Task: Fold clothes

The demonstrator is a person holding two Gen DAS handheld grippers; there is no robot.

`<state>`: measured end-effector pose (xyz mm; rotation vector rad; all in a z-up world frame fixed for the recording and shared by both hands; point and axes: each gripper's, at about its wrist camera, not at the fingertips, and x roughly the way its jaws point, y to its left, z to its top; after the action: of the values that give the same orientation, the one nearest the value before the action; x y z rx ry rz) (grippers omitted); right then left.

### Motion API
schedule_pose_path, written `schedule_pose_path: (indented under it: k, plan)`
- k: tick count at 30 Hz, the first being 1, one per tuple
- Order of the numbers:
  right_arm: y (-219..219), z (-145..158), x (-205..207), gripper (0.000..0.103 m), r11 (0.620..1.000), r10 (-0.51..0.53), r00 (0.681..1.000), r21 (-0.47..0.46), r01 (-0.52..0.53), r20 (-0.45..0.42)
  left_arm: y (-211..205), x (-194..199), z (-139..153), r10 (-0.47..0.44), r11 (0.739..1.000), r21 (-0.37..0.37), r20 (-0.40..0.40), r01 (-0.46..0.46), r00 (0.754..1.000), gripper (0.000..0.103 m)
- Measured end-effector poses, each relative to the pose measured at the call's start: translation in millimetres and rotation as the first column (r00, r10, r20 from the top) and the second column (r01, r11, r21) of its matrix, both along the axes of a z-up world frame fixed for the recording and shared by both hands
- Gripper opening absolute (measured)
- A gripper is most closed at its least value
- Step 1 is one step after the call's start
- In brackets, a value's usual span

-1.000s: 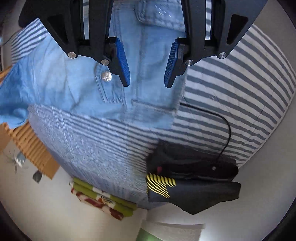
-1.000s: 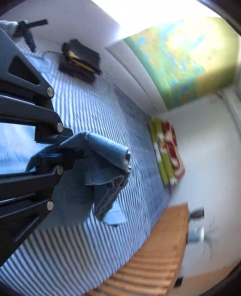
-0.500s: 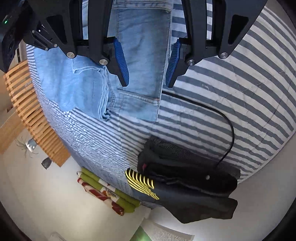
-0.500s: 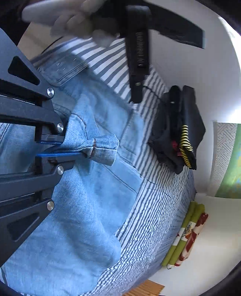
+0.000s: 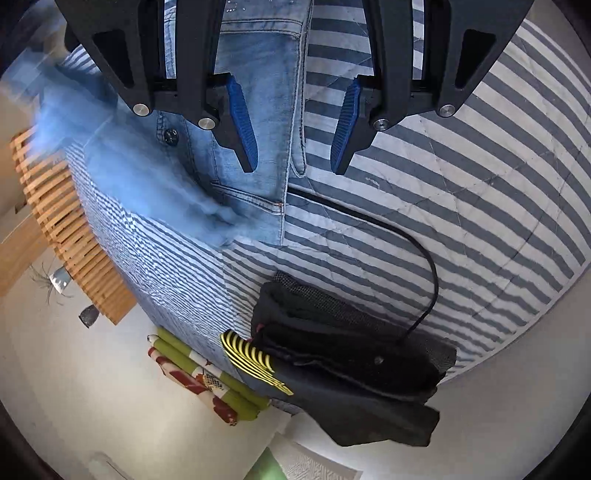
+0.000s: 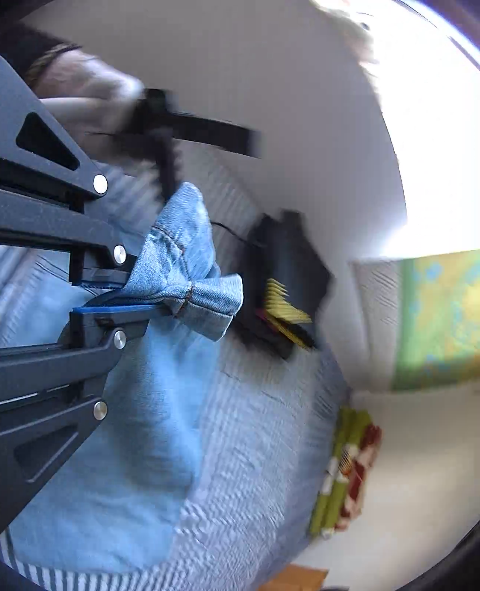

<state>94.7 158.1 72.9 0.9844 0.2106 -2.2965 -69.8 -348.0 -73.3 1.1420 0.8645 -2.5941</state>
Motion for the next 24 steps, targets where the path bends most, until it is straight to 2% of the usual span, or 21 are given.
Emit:
schedule_pose_path:
  k: [2, 4, 7, 10, 12, 14, 16, 18, 21, 22, 24]
  plan:
    - [-16.1, -41.7, 10.2, 0.006, 0.996, 0.008, 0.998, 0.083, -0.013, 0.059, -4.0, 1.1, -1.7, -0.003, 0.998, 0.064, -0.023, 0.005, 1.0, 0.044]
    - [-23.6, -65.0, 19.1, 0.006, 0.99, 0.001, 0.999, 0.143, -0.007, 0.042, -3.2, 0.3, -2.8, -0.026, 0.994, 0.103, -0.039, 0.03, 0.999, 0.044]
    - [-30.8, -65.9, 33.9, 0.009, 0.98, 0.034, 0.998, 0.196, -0.024, -0.047, 4.1, -7.4, -7.2, -0.053, 0.994, 0.095, -0.013, 0.054, 0.998, 0.044]
    - [-29.6, -64.3, 37.0, 0.012, 0.978, 0.045, 0.998, 0.203, -0.036, -0.039, 14.7, -21.1, -12.2, -0.085, 0.991, 0.109, 0.019, 0.083, 0.996, 0.044]
    - [-21.9, -60.5, 42.1, 0.015, 0.982, 0.074, 0.997, 0.175, -0.075, 0.011, 24.5, -28.1, -11.6, -0.115, 0.99, 0.089, 0.032, 0.112, 0.993, 0.045]
    - [-4.8, -49.0, 47.7, 0.02, 0.983, 0.158, 0.982, 0.074, -0.167, 0.107, 36.4, -33.5, -9.6, -0.146, 0.989, 0.046, 0.049, 0.144, 0.988, 0.045]
    - [20.2, -35.9, 54.7, 0.023, 0.974, 0.225, 0.957, -0.031, -0.223, 0.181, 42.6, -37.1, -12.1, -0.157, 0.987, 0.039, 0.068, 0.155, 0.985, 0.048]
    - [46.2, -24.0, 63.2, 0.023, 0.973, 0.227, 0.956, -0.068, -0.218, 0.185, 46.3, -37.9, -16.8, -0.155, 0.988, 0.041, 0.094, 0.152, 0.983, 0.049]
    - [111.5, -10.0, 55.0, 0.023, 0.997, 0.07, 0.989, -0.03, -0.067, 0.132, 54.7, -38.0, -21.8, -0.159, 0.987, 0.04, 0.14, 0.155, 0.977, 0.056]
    - [140.0, -7.2, 45.6, 0.023, 1.0, -0.013, 0.992, -0.013, 0.015, 0.122, 59.7, -37.2, -21.5, -0.167, 0.986, 0.027, 0.144, 0.165, 0.975, 0.057]
    - [192.6, -6.6, 24.3, 0.027, 0.986, -0.166, 0.98, 0.019, 0.165, 0.106, 68.4, -34.7, -21.1, -0.192, 0.981, 0.015, 0.149, 0.191, 0.97, 0.06]
